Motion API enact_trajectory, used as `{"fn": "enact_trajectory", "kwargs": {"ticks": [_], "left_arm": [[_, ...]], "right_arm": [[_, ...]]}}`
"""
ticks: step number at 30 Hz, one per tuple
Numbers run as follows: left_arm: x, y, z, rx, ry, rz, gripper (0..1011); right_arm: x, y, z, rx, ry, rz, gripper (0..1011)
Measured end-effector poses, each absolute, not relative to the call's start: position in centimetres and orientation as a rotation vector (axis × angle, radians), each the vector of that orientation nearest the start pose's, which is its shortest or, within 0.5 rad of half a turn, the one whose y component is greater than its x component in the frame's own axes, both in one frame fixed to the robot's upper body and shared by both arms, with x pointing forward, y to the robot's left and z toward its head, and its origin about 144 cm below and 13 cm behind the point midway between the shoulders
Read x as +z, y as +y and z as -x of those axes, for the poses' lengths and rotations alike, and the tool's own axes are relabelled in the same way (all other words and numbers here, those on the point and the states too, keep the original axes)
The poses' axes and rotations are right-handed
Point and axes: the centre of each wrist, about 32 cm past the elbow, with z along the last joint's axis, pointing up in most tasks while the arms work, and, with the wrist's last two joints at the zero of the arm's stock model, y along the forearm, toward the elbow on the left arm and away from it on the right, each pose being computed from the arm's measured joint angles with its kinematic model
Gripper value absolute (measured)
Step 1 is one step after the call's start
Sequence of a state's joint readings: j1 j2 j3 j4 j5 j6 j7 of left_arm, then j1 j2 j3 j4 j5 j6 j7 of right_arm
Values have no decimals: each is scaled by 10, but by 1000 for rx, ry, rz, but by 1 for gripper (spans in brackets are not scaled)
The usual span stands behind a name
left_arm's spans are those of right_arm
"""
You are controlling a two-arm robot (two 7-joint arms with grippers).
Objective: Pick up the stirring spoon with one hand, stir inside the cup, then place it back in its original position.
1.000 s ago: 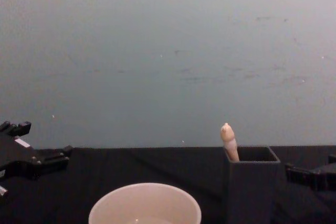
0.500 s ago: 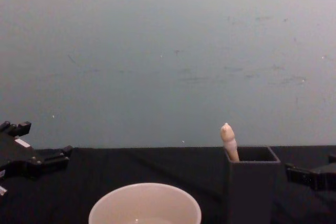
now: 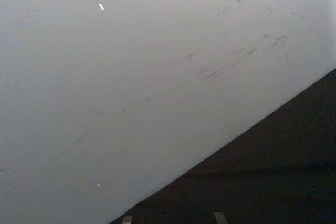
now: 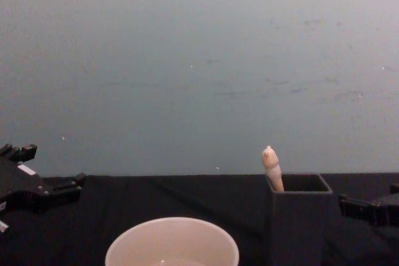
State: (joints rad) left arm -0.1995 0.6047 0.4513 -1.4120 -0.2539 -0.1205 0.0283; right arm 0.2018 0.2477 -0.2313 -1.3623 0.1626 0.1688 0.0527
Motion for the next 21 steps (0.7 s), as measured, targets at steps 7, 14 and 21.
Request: {"fn": "enact_trajectory", "kwargs": {"ticks": [7, 14, 21], "left_arm": [[1140, 310, -489, 1248, -285, -304, 1001], [1140, 310, -489, 1248, -285, -304, 1001], [1140, 310, -489, 1248, -285, -304, 1001]], "right_arm": [[1138, -246, -510, -1349, 66, 271, 1002], [1138, -246, -510, -1349, 66, 271, 1002], [1138, -246, -510, -1349, 66, 271, 1002]]}}
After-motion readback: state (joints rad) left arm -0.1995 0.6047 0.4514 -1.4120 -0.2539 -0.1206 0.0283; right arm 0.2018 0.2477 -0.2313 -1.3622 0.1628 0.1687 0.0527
